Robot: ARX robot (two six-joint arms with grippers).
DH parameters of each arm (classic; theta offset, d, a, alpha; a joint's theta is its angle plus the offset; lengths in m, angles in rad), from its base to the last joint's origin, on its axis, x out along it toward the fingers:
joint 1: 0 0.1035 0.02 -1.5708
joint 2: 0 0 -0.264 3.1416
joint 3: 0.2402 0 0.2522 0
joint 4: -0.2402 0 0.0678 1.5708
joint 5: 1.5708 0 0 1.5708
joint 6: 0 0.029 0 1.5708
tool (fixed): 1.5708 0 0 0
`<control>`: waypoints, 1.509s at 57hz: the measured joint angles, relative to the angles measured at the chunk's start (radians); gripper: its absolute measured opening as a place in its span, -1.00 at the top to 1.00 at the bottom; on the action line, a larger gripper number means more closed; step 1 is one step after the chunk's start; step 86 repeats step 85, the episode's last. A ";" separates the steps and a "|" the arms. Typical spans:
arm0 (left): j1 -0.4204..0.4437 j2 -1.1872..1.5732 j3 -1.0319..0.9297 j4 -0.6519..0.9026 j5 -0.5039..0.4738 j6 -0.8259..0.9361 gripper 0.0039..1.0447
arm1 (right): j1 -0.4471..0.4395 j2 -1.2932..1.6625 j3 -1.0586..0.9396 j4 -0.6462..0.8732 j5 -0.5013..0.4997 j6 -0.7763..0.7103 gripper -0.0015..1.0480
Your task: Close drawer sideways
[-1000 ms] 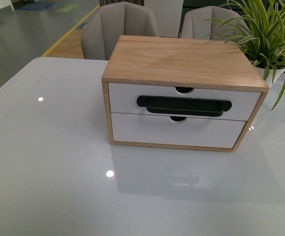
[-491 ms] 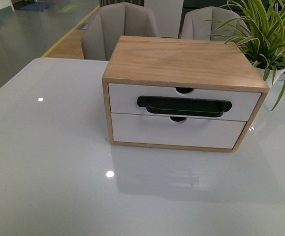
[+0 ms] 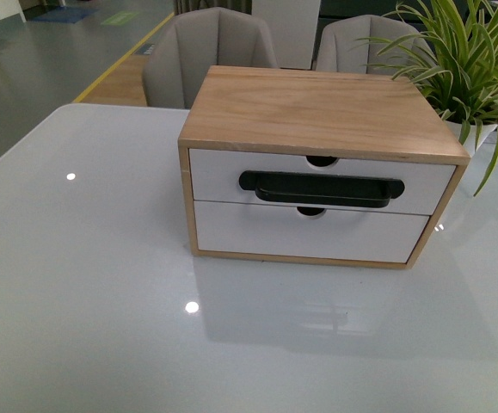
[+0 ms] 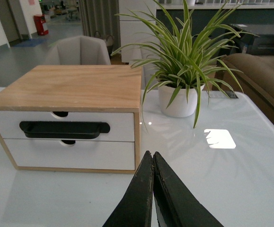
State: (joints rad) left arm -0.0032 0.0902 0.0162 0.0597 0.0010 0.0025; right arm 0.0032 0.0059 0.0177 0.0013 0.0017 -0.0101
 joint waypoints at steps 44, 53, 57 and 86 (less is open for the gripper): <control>0.000 -0.084 0.000 -0.058 -0.001 -0.001 -0.46 | 0.000 0.000 0.000 0.000 0.000 0.000 -0.33; 0.000 -0.084 0.000 -0.058 -0.001 0.000 -0.83 | 0.000 0.000 0.000 0.000 0.000 0.001 -0.85; 0.000 -0.084 0.000 -0.058 -0.001 0.000 -0.84 | 0.000 0.000 0.000 0.000 0.000 0.001 -0.83; 0.000 -0.084 0.000 -0.058 -0.001 0.000 -0.84 | 0.000 0.000 0.000 0.000 0.000 0.001 -0.83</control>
